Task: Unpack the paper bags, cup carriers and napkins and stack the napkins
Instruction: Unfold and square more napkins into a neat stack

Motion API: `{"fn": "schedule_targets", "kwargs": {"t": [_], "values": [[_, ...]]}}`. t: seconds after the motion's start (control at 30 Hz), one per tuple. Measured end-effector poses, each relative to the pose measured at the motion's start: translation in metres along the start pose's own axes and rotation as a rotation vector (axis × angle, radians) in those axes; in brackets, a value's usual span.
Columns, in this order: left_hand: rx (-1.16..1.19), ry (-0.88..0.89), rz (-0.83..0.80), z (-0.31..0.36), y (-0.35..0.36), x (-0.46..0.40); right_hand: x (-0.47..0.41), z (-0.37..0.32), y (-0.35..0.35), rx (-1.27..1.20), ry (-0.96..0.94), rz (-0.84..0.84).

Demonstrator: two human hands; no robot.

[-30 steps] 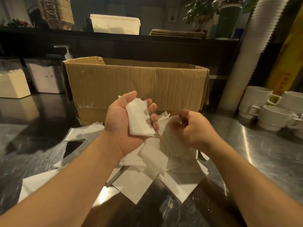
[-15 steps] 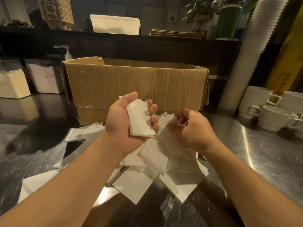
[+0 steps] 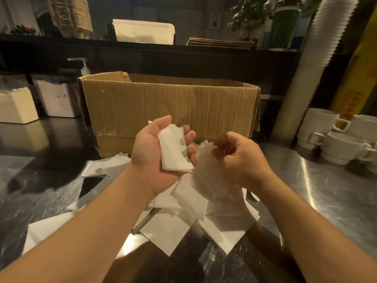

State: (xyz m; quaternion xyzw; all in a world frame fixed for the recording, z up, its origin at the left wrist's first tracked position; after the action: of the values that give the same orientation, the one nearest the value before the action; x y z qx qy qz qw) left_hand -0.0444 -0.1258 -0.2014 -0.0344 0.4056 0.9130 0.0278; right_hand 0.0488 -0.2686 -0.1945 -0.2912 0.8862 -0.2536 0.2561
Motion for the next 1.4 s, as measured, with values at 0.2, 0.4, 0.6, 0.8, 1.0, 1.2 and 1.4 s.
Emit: {"fn": "schedule_targets", "kwargs": {"t": [0.2, 0.4, 0.6, 0.8, 1.0, 1.2, 1.4], "values": [[-0.001, -0.004, -0.007, 0.0, 0.001, 0.001, -0.001, -0.001, 0.003, 0.03, -0.01, -0.058], [-0.005, -0.002, -0.007, 0.0, 0.0, -0.001, 0.001, -0.002, 0.002, 0.006, -0.002, -0.069], [-0.003, -0.005, -0.009, -0.001, -0.001, 0.0, 0.001, -0.003, 0.002, 0.018, -0.004, -0.061], [-0.007, -0.008, -0.013, -0.001, -0.001, -0.001, 0.001, -0.003, 0.003, 0.036, 0.0, -0.063], [-0.005, -0.007, -0.016, 0.0, -0.003, -0.002, 0.001, -0.003, 0.003, 0.053, 0.002, -0.079], [-0.013, -0.005, -0.013, 0.0, -0.003, -0.002, 0.0, -0.003, 0.008, 0.065, 0.033, -0.133], [0.025, -0.004, -0.027, 0.0, -0.004, -0.003, 0.0, -0.003, -0.007, -0.062, 0.001, -0.012]]}}
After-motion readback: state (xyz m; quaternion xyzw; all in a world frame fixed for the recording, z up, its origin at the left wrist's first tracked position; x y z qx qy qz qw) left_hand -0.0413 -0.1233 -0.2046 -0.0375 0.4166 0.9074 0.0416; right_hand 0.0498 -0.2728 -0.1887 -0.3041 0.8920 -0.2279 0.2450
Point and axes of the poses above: each hand's wrist, its own x-axis away from the middle knuckle, its own y-axis out of the palm, z = x × y, the point moved 6 cm from there along -x, towards the middle knuckle, and after that the axes turned 12 degrees about -z, right-handed, at the moved point
